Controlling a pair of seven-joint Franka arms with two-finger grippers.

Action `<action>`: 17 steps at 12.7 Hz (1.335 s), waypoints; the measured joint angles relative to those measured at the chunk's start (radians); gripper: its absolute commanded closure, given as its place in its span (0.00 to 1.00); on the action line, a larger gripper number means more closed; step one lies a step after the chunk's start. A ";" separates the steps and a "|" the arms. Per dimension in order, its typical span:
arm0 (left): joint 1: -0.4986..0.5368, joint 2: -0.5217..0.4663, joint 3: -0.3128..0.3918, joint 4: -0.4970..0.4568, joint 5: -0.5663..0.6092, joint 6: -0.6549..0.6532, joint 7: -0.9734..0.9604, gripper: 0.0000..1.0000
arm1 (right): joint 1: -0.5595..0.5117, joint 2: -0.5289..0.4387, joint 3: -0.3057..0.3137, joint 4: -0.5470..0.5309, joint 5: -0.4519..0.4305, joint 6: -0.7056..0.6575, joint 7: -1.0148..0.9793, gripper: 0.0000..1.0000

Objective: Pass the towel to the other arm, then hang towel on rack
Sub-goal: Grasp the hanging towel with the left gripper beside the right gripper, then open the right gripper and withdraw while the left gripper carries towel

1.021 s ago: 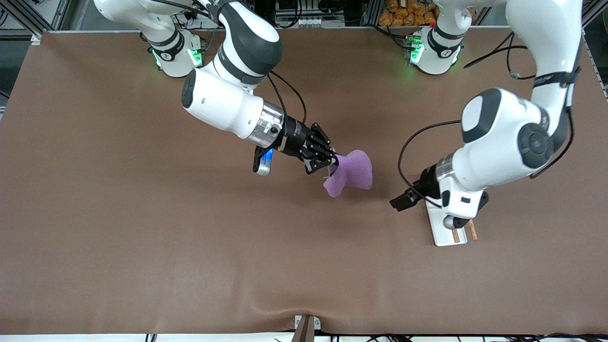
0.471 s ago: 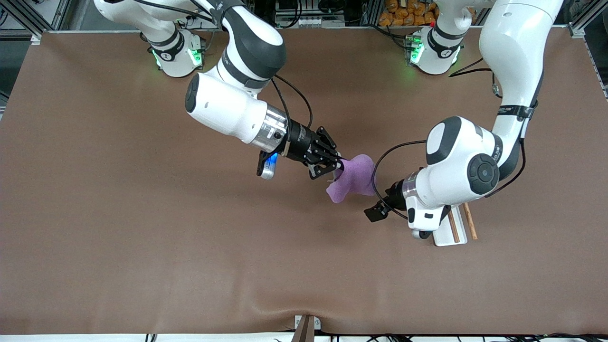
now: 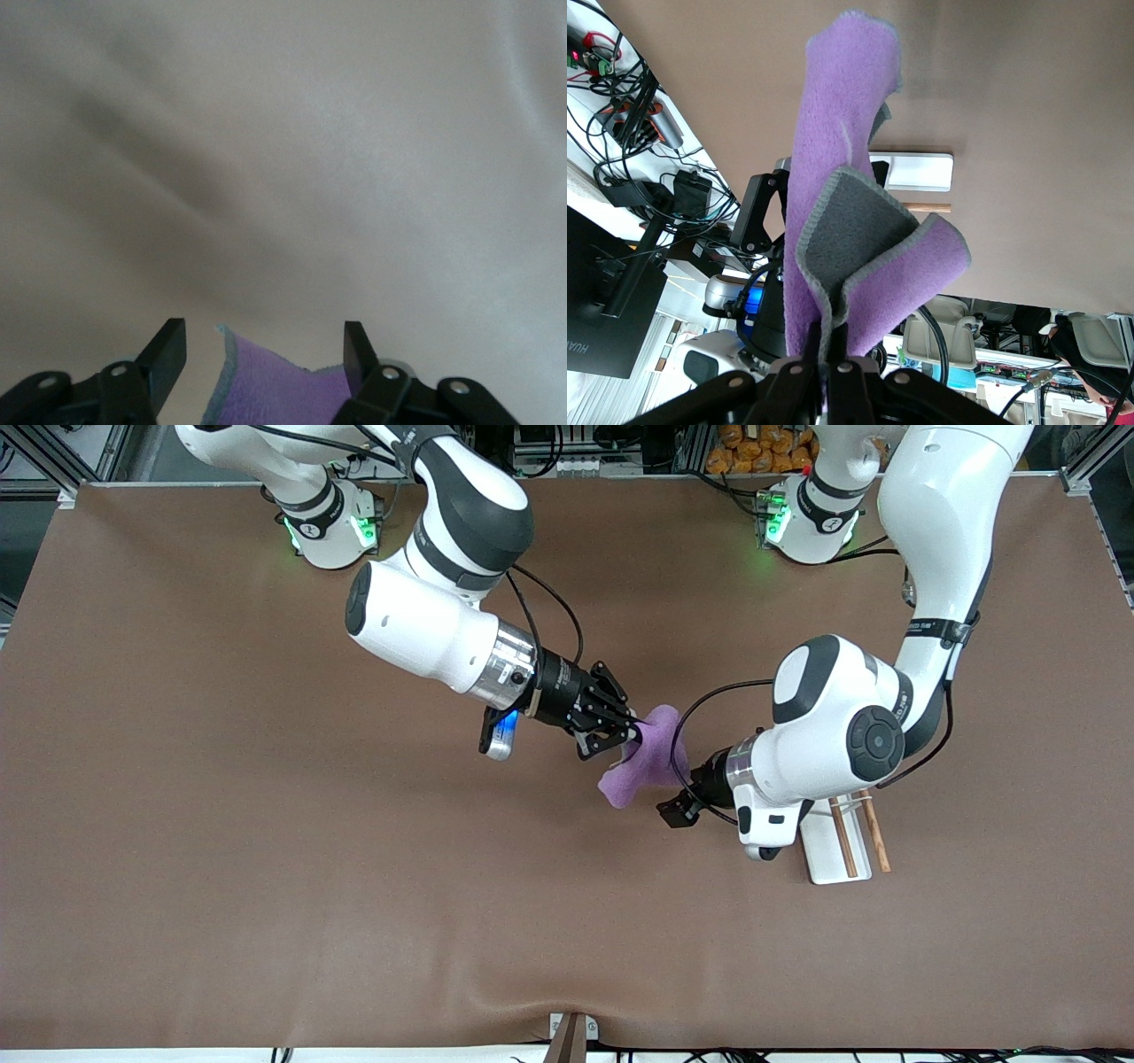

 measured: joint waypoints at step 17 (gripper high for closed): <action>0.049 -0.051 0.002 0.044 -0.033 -0.154 -0.015 1.00 | -0.001 0.002 -0.007 0.000 0.000 0.000 0.000 0.49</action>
